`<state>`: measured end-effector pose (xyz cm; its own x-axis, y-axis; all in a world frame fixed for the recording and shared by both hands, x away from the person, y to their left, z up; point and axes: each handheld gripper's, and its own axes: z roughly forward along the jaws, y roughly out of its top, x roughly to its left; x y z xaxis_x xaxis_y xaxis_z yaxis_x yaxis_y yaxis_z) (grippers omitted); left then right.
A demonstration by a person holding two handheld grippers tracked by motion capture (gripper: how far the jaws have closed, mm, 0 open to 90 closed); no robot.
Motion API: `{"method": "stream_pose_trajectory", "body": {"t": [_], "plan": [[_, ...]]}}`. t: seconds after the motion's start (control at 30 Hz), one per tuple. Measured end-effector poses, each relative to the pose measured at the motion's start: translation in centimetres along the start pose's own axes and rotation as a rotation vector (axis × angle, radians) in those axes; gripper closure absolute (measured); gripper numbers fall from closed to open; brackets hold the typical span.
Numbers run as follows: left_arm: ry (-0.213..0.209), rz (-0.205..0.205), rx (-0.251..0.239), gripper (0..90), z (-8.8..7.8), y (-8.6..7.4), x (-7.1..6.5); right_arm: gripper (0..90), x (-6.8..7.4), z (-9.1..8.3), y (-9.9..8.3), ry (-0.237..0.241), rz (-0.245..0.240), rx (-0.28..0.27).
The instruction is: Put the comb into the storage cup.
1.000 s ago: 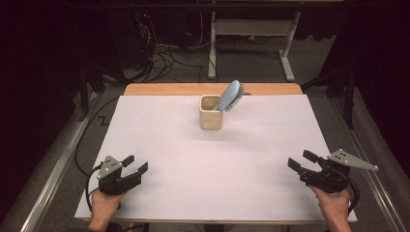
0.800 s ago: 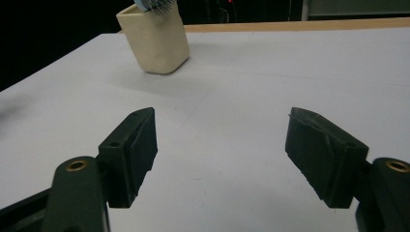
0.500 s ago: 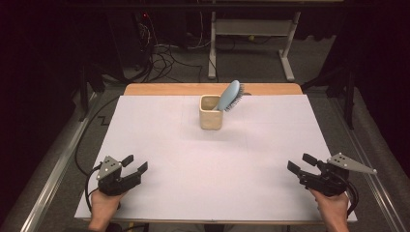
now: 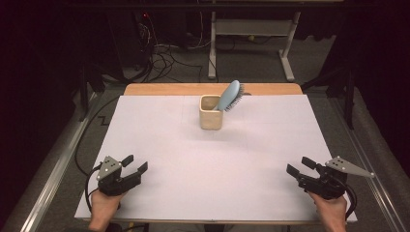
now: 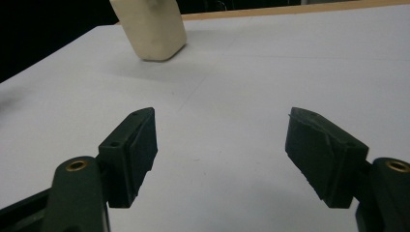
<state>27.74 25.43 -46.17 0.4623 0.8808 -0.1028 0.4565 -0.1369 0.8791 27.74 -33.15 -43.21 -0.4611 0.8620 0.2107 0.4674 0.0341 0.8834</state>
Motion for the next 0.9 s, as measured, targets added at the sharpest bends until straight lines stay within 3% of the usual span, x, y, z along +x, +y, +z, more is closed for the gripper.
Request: {"method": "stream_pose_trajectory", "body": {"t": [0.9], "plan": [[-0.001,-0.001,0.001,37.3,0.0,0.0,0.0,27.9,-0.6,0.5,-1.9,-0.023,0.015,0.049]]}}
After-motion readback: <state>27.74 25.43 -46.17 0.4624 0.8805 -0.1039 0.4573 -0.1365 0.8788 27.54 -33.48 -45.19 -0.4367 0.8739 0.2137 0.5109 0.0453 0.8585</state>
